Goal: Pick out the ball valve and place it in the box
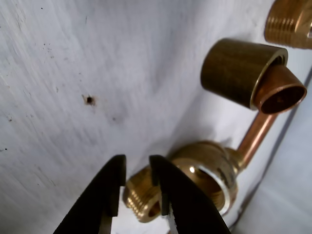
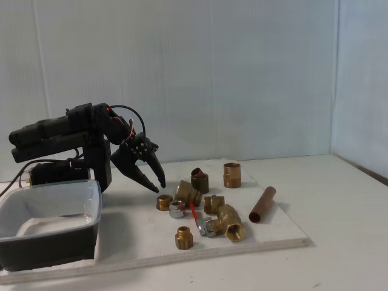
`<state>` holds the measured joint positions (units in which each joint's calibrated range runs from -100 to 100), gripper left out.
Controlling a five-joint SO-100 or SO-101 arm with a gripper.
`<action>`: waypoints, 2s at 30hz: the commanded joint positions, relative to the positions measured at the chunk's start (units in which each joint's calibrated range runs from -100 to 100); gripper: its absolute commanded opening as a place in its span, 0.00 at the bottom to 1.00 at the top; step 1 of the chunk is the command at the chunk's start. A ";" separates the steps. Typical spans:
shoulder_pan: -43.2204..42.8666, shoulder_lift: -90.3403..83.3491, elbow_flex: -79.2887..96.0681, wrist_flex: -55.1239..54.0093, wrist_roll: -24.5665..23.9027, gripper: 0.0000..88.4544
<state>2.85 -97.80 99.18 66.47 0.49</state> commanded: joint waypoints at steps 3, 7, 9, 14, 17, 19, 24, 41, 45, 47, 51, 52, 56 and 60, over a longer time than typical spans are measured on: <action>0.25 0.00 0.64 0.47 0.13 0.05; 0.10 0.00 0.64 0.47 0.13 0.05; -0.27 0.00 0.64 0.47 0.13 0.05; -0.20 0.00 0.64 0.47 -0.18 0.05; -0.20 -0.68 0.64 -0.04 -0.23 0.05; -0.27 -0.68 0.64 -0.82 -0.23 0.05; -0.27 -0.68 0.55 -3.92 0.08 0.05; -4.92 0.17 -27.70 1.16 -0.13 0.04; -4.99 0.17 -32.31 0.56 0.18 0.04; -4.99 0.26 -34.56 0.56 0.23 0.04; -4.99 4.41 -40.70 0.56 0.23 0.04; -4.99 6.78 -43.05 0.56 0.23 0.04; -4.26 20.60 -53.97 1.33 0.18 0.04; 0.32 34.93 -65.34 4.52 -0.13 0.04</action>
<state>-0.11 -73.82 44.08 69.05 0.49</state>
